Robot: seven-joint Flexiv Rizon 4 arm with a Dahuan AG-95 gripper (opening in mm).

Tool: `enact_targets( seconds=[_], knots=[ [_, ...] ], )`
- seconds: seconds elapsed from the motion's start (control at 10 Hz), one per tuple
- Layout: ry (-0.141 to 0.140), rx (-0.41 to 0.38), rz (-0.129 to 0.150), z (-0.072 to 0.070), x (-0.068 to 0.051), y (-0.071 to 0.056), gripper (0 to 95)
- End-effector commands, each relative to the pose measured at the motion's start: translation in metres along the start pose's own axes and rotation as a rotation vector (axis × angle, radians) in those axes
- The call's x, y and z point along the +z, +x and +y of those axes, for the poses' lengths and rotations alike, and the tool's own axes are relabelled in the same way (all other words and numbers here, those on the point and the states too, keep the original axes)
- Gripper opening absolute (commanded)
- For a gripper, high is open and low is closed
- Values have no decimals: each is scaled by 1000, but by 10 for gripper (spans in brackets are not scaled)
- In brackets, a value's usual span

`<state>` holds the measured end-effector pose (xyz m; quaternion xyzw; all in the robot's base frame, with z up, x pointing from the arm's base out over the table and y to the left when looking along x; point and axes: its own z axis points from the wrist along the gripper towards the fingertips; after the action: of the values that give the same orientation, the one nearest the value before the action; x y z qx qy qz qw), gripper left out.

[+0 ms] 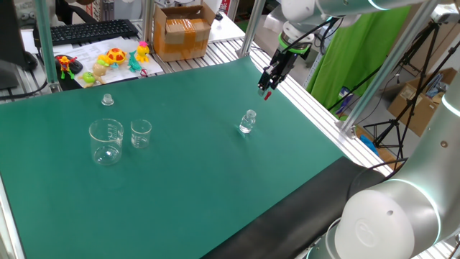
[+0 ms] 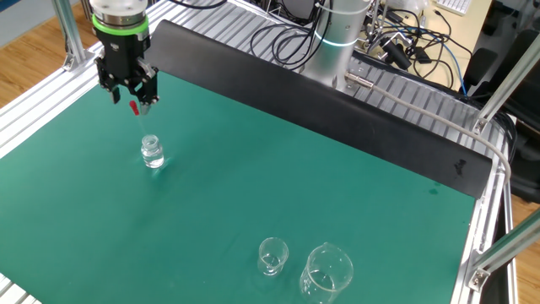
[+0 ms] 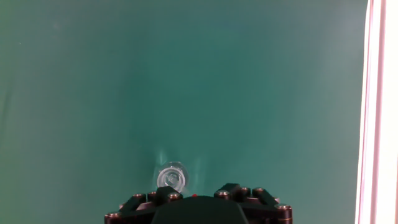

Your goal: Transfer liquid using a dropper

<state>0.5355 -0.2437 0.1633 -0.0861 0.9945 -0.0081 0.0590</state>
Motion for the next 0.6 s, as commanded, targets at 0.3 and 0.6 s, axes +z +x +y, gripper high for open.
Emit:
enact_targets(
  seconds=[0.3, 0.6],
  knots=[
    [2, -5, -1, 0, 2, 1, 190],
    [3, -4, -1, 0, 2, 2, 190]
  ],
)
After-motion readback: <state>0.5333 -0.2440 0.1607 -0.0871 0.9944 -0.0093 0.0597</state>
